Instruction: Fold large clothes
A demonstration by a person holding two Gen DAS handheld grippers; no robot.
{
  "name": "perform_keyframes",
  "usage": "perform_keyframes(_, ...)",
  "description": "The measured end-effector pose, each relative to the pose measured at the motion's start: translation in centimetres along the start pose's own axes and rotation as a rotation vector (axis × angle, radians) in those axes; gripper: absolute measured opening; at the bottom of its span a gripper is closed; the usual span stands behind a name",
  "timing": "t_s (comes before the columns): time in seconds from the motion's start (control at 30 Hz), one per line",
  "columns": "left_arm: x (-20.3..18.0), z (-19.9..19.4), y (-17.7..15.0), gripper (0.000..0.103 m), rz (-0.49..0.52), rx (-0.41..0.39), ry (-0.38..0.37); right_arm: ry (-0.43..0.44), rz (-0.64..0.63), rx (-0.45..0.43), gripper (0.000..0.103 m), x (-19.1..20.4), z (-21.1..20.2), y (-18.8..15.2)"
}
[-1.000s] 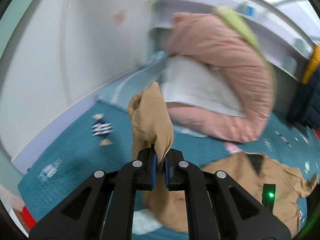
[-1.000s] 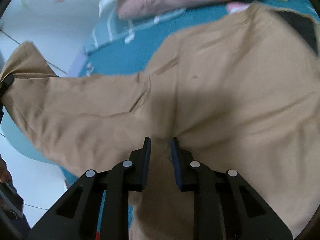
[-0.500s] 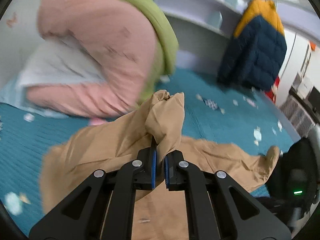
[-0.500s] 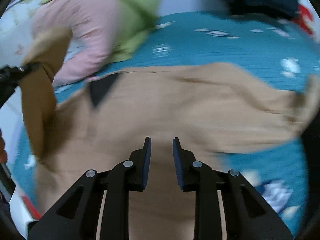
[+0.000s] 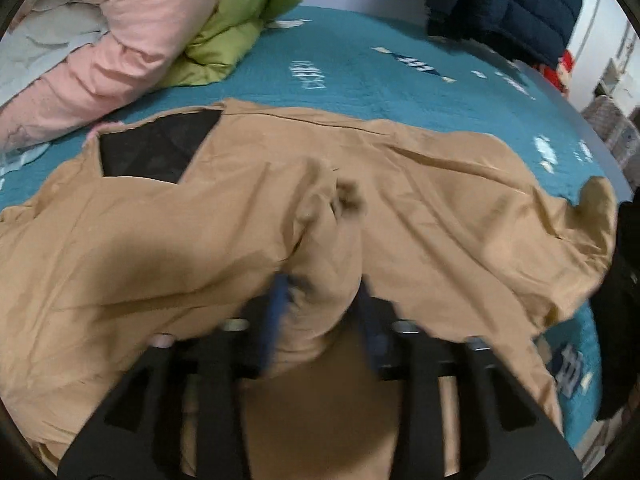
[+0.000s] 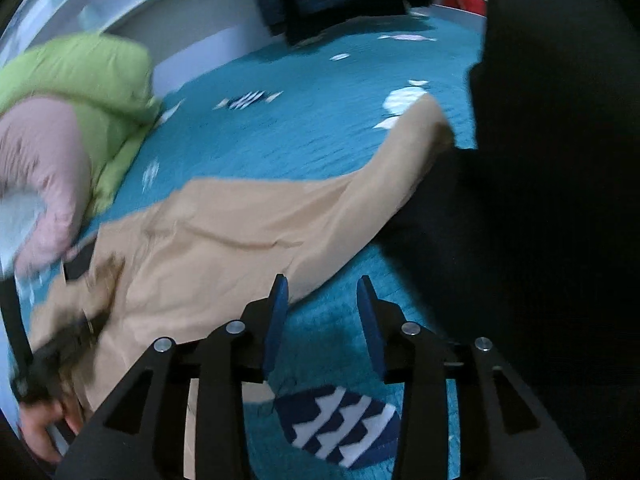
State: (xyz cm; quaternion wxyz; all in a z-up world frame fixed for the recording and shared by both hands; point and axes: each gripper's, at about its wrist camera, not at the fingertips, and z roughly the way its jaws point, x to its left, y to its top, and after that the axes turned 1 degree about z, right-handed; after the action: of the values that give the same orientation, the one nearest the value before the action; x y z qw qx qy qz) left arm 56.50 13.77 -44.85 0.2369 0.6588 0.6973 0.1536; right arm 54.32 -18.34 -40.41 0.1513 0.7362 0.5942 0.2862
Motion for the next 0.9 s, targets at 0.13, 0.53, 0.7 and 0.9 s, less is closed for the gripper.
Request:
perform_keyframes(0.13, -1.4, -1.1, 0.2, 0.069, -0.017, -0.034, -0.06, -0.03, 0.091, -0.025, 0.044, -0.8, 0.6, 1.4)
perform_keyframes(0.53, 3.4, -8.6, -0.5, 0.079, -0.101, -0.114, -0.045, -0.078, 0.218, -0.009, 0.01, -1.6, 5.6, 5.2)
perform_keyframes(0.7, 11.5, -11.8, -3.6, 0.079, -0.226, -0.104, 0.091, 0.027, 0.162, -0.158, 0.007, 0.0, 2.6, 6.2)
perform_keyframes(0.9, 19.4, -13.0, -7.6, 0.079, -0.359, -0.042, 0.228, 0.247, -0.02, -0.346, 0.007, 9.0, -3.7, 6.9)
